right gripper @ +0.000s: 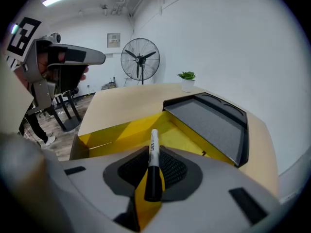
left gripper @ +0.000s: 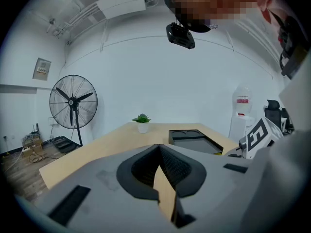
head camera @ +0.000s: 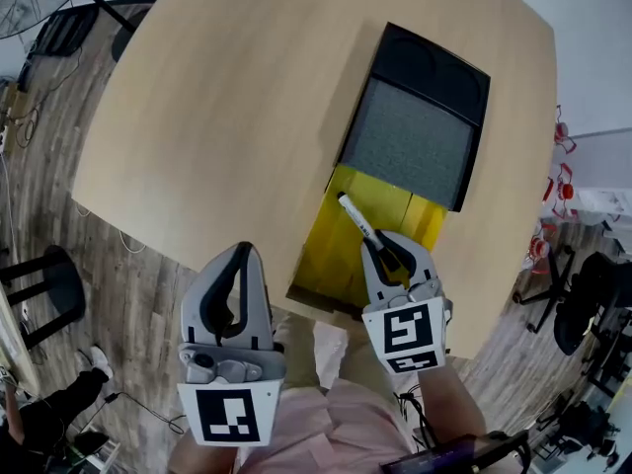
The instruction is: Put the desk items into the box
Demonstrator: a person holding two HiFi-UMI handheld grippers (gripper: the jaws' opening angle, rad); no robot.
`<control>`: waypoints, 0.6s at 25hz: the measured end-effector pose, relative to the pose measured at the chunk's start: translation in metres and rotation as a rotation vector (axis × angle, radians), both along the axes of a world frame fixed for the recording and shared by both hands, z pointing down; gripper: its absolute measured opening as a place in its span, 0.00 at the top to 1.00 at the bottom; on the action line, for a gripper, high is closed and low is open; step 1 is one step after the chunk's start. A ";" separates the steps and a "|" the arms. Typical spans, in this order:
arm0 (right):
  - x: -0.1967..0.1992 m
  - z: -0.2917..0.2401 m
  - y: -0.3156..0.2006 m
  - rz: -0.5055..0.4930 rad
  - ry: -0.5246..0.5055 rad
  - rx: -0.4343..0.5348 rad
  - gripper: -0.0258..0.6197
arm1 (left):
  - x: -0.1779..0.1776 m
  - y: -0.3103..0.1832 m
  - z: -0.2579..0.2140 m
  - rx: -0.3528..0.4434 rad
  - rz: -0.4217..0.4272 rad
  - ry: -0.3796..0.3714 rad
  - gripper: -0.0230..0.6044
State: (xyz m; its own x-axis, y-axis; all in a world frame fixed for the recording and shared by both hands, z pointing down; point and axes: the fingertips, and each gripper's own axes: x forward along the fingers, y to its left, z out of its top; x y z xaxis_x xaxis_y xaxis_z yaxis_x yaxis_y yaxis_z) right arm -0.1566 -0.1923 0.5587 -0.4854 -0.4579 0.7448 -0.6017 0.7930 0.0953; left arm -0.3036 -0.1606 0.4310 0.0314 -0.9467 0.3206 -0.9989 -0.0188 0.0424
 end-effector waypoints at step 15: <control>-0.011 -0.024 0.006 -0.039 -0.059 0.003 0.82 | 0.002 0.008 -0.017 0.032 -0.021 -0.003 0.95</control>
State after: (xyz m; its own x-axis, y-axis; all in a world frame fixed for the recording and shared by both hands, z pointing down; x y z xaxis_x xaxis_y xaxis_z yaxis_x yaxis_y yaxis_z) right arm -0.1677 -0.1864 0.5346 -0.5460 -0.4399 0.7130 -0.5750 0.8157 0.0630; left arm -0.3021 -0.1530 0.4142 0.0109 -0.9569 0.2903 -0.9992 0.0006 0.0395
